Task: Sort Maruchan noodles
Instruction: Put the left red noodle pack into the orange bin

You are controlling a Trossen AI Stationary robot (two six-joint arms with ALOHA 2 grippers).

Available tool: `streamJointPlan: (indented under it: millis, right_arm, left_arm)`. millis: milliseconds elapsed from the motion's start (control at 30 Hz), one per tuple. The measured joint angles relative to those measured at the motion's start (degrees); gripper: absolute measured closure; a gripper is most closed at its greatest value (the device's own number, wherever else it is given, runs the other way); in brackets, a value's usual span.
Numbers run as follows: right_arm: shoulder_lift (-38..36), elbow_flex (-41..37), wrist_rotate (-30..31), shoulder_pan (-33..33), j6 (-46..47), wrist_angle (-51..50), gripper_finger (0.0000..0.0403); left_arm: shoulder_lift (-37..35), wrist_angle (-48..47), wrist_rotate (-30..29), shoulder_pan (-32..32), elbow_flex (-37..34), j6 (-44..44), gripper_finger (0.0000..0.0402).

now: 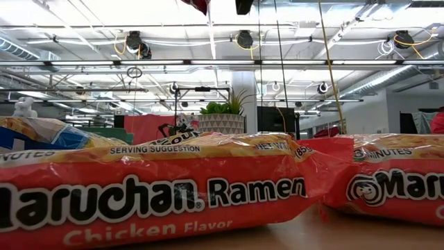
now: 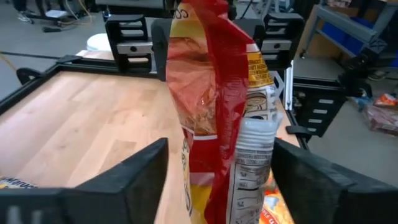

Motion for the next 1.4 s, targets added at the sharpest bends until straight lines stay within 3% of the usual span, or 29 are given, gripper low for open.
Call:
streamJointPlan:
  millis: [400,500,767,1067,1200,1400]
  right_arm:
    - [0.0,0.0,0.19,-0.02,0.05,-0.07,0.0273]
    - [0.0,0.0,0.17,-0.02,0.05,-0.09,0.0273]
    - [0.0,0.0,2.47,0.92,-2.34,0.2,0.0259]
    - [-3.3,0.0,2.75,2.61,-2.16,-0.22,0.015]
    - [-6.71,0.0,2.86,4.26,-2.52,-3.27,0.0122]
    - [-11.98,0.0,3.03,7.98,-3.08,-10.6,0.0113]
  left_arm:
    - [0.0,-0.06,1.05,-0.09,0.0,0.04,0.027]
    - [0.0,-0.12,0.92,-0.09,0.0,0.06,0.0289]
    - [-0.04,-0.15,1.23,-0.37,0.0,2.59,0.0297]
    - [-0.14,-0.25,0.83,-4.86,0.0,16.25,0.0298]
    - [-0.33,-0.96,0.9,-8.93,0.0,22.26,0.0298]
    - [-1.14,-11.87,-2.55,-19.17,0.0,24.29,0.0298]
